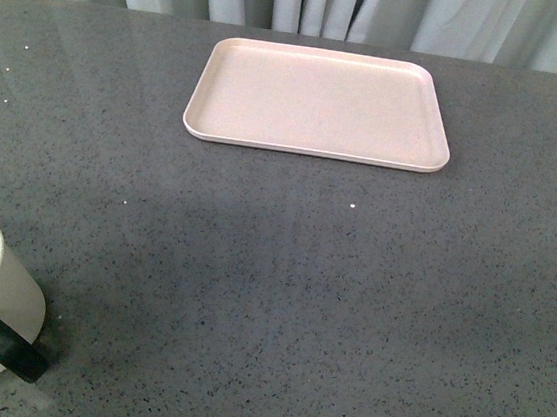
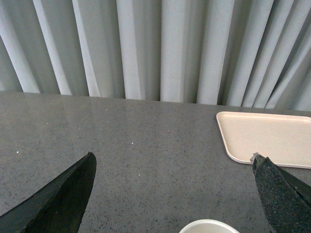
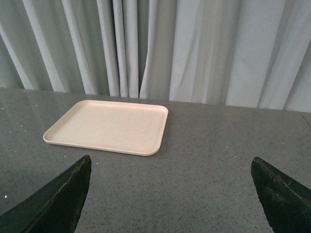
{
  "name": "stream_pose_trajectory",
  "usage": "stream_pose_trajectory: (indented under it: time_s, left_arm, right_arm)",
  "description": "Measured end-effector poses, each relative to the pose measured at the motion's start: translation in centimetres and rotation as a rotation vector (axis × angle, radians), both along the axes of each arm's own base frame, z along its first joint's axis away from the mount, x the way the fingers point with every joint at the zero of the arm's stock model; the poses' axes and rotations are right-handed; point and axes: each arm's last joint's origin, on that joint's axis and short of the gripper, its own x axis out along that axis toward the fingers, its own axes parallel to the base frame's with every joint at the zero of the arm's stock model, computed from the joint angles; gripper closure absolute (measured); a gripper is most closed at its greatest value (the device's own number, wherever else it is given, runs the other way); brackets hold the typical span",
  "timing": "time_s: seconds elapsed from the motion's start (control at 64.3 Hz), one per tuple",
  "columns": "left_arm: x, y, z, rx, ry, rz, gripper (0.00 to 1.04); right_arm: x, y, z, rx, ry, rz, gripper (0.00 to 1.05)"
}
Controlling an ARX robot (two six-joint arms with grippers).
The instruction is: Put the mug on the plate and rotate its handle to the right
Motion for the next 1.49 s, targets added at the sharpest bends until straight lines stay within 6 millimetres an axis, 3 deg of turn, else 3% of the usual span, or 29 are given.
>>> stream_pose_trajectory:
  time_s: [0.28,0.373,0.451,0.606,0.808,0.933,1.15,1.492]
  left_arm:
    - [0.0,0.0,0.0,-0.008,0.01,-0.005,0.09]
    - [0.3,-0.3,0.4,-0.115,0.336,-0.03,0.09]
    - [1.9,-0.7,1.8,-0.158,0.511,-0.038,0.09]
    - [6.2,-1.4,4.4,-0.139,0.539,-0.079,0.09]
    - [10.3,-1.3,3.7,-0.062,0.666,-0.126,0.09]
    - [11.5,-0.7,3.0,-0.015,0.741,-0.153,0.09]
    - [11.9,0.2,2.2,0.045,0.81,-0.161,0.09]
    - [11.0,0.4,0.5,0.093,0.899,-0.211,0.09]
  right_arm:
    - [0.0,0.0,0.0,0.0,0.0,0.0,0.09]
    - [0.0,0.0,0.0,0.0,0.0,0.0,0.09]
    - [0.0,0.0,0.0,0.0,0.0,0.0,0.09]
    - [0.0,0.0,0.0,0.0,0.0,0.0,0.09]
    - [0.0,0.0,0.0,0.0,0.0,0.0,0.09]
    - [0.0,0.0,0.0,0.0,0.0,0.0,0.09]
    - [0.0,0.0,0.0,0.0,0.0,0.0,0.09]
    - [0.0,0.0,0.0,0.0,0.0,0.0,0.09]
